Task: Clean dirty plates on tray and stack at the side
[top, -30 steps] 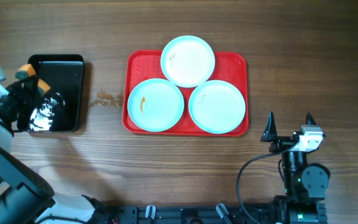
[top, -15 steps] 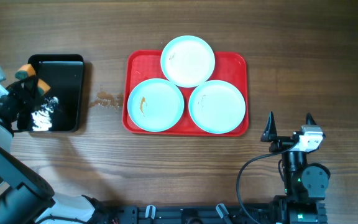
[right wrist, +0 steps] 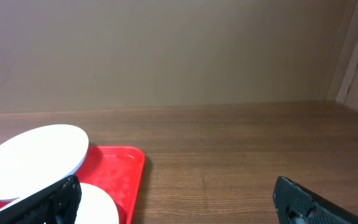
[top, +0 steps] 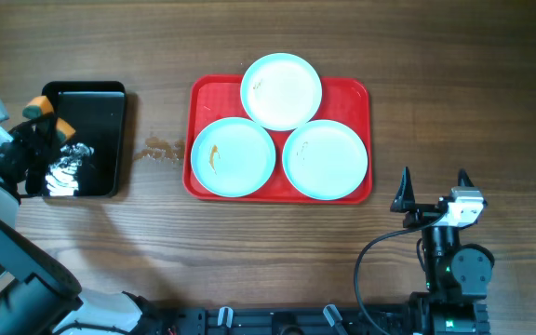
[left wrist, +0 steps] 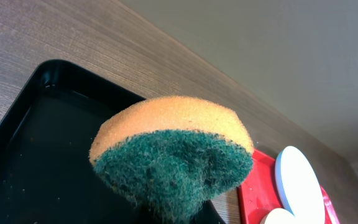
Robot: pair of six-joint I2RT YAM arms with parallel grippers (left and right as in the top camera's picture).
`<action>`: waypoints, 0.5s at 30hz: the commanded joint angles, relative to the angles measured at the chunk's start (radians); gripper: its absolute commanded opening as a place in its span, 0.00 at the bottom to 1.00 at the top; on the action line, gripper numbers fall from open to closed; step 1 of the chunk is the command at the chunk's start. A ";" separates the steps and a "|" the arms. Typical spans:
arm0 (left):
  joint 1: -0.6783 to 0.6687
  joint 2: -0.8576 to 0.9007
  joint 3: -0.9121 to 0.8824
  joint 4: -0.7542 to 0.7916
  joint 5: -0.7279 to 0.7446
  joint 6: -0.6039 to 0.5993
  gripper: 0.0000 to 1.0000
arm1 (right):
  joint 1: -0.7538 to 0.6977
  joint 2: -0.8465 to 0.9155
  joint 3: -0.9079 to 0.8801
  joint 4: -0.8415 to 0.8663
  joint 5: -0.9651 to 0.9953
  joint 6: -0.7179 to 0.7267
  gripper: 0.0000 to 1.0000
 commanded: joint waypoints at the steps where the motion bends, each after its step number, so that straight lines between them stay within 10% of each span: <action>1: 0.003 -0.017 0.007 0.005 0.008 0.022 0.04 | -0.006 -0.003 -0.001 0.005 0.002 -0.017 1.00; 11: 0.003 -0.114 0.007 0.129 0.163 -0.093 0.04 | -0.006 -0.003 -0.001 0.005 0.002 -0.017 1.00; 15: -0.012 -0.084 0.006 -0.161 -0.158 0.148 0.04 | -0.006 -0.003 -0.001 0.005 0.002 -0.017 1.00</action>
